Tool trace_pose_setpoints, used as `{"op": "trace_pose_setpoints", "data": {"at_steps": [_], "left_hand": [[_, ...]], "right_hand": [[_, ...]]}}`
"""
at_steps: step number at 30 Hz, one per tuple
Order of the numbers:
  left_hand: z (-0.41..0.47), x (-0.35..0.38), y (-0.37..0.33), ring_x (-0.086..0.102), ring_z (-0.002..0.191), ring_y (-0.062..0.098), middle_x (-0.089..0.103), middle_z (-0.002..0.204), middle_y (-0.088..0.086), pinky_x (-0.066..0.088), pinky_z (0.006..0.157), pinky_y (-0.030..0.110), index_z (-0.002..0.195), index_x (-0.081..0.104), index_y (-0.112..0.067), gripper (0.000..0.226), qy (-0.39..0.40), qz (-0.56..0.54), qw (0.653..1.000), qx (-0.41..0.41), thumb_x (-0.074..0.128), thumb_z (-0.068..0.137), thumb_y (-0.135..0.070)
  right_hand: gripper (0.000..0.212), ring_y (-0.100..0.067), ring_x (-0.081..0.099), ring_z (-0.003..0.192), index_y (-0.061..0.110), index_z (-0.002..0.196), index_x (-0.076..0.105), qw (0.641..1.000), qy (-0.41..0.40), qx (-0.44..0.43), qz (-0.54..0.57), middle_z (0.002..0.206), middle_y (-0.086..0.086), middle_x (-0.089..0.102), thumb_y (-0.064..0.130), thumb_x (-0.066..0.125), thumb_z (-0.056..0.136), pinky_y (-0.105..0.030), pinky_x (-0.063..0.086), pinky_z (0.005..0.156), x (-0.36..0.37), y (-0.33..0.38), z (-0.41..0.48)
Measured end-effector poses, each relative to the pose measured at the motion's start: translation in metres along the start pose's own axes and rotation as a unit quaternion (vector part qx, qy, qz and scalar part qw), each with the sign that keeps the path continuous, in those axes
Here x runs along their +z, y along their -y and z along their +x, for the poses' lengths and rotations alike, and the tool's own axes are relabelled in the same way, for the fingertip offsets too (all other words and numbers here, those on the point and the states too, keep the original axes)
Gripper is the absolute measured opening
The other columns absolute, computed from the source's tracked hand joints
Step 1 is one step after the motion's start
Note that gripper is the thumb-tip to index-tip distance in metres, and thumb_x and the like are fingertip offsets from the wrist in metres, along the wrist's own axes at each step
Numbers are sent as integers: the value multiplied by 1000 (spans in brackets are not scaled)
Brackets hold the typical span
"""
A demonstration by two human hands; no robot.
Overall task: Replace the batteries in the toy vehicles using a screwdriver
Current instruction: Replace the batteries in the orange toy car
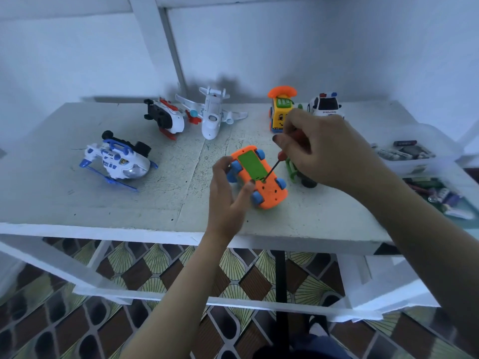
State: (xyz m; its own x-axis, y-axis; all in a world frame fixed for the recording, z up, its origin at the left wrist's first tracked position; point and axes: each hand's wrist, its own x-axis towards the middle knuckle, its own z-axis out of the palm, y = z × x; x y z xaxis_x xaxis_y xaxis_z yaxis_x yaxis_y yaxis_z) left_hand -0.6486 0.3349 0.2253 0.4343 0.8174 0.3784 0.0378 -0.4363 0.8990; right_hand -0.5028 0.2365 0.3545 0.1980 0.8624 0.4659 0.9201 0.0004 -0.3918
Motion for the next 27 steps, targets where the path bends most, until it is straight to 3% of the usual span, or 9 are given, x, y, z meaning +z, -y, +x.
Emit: {"op": "trace_pose_setpoints", "data": {"at_steps": [2,5,9,11,13,17,22,25,27], "left_hand": [[1,-1,0,49,114,6,51,121,-4,38,91,14,129,39,-30,54,-21,6,1000,-8,52,78,-23],[1,-4,0,49,109,15,50,117,-1,40,88,22,139,41,-14,68,-50,65,996,-29,52,72,-17],[4,-20,4,45,94,10,48,98,-4,35,82,22,120,56,-16,55,-45,128,991,13,58,69,-37],[7,-29,5,48,96,8,52,99,-4,35,81,15,109,54,-18,53,-6,114,993,22,62,66,-48],[14,-37,4,54,104,10,54,111,2,39,85,10,112,44,-16,73,76,73,994,-25,74,57,-55],[25,-37,-2,61,94,-8,50,114,-10,49,80,11,126,24,-24,111,189,55,977,-84,96,44,-42],[28,-35,-8,59,78,-14,59,95,-11,46,65,7,109,46,-17,75,159,85,982,-54,95,53,-12],[34,-46,-20,61,85,-5,59,102,-12,48,66,10,109,45,-21,83,186,105,976,-33,91,43,-38],[40,-54,-28,59,90,2,57,104,-16,49,68,14,109,45,-25,80,209,150,966,-17,84,41,-42]], "right_hand": [[13,-8,52,57,14,89,51,1000,23,19,-1,65,10,57,24,59,87,-28,43,57,-6,-2,-1],[10,-1,52,59,15,92,53,997,54,48,1,68,14,54,18,59,85,-24,41,57,-12,-7,-2],[9,-5,54,66,14,92,59,995,75,62,20,77,6,61,18,63,85,-28,43,60,-19,-17,1],[11,-11,56,71,12,90,63,996,77,47,20,83,-2,65,19,67,83,-23,42,66,-24,-21,2],[12,-6,53,67,11,88,67,996,79,32,10,79,-1,63,21,70,82,-12,36,59,-28,-25,4],[8,0,52,64,14,92,71,994,112,4,-19,70,17,56,14,65,87,-7,35,57,-29,-33,9],[12,7,45,69,18,95,67,984,167,-34,-55,76,18,48,19,69,83,-11,30,62,-26,-39,9],[13,-1,49,72,19,95,66,979,187,-45,-71,79,15,52,19,70,82,-22,40,68,-23,-38,2],[15,-11,53,78,18,99,68,978,181,-63,-85,86,9,55,23,68,85,-28,43,71,-17,-35,-4]]}}
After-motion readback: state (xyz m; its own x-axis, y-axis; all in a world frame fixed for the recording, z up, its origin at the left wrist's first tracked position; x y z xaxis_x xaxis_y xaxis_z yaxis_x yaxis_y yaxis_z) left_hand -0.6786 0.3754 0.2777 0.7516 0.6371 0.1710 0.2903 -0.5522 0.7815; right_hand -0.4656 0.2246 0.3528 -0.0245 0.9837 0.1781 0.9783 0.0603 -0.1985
